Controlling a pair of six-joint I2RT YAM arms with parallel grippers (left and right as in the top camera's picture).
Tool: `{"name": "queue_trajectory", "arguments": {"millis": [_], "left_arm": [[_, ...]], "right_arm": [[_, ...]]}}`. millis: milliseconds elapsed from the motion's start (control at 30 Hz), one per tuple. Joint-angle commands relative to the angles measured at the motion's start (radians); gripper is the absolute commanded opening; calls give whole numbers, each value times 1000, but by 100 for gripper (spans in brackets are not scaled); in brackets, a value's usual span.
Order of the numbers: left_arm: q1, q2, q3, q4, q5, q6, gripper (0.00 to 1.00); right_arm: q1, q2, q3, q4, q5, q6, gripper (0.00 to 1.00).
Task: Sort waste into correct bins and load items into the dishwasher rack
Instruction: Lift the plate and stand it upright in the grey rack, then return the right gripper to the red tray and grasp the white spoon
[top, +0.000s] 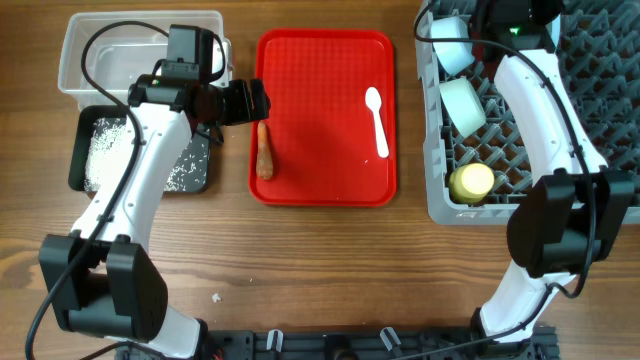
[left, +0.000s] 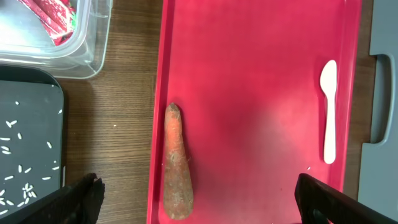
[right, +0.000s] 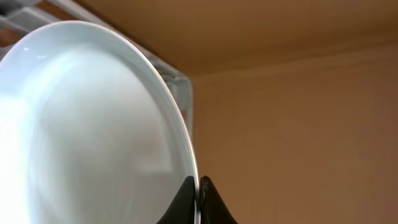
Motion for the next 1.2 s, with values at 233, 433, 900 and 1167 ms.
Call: {"name": "queue_trajectory", "arguments": {"millis": [233, 433, 900, 1167], "left_arm": [[5, 2, -1, 3, -3, 2, 100], [5, 2, -1, 3, -3, 2, 100], [5, 2, -1, 3, -3, 2, 100], [5, 2, -1, 3, -3, 2, 100]], "right_arm": [[2, 27, -3, -99, -151, 177, 4], [2, 27, -3, -111, -260, 254, 33], [53, -137, -2, -191, -469, 545, 100], [165, -304, -2, -375, -1057, 776, 100]]}}
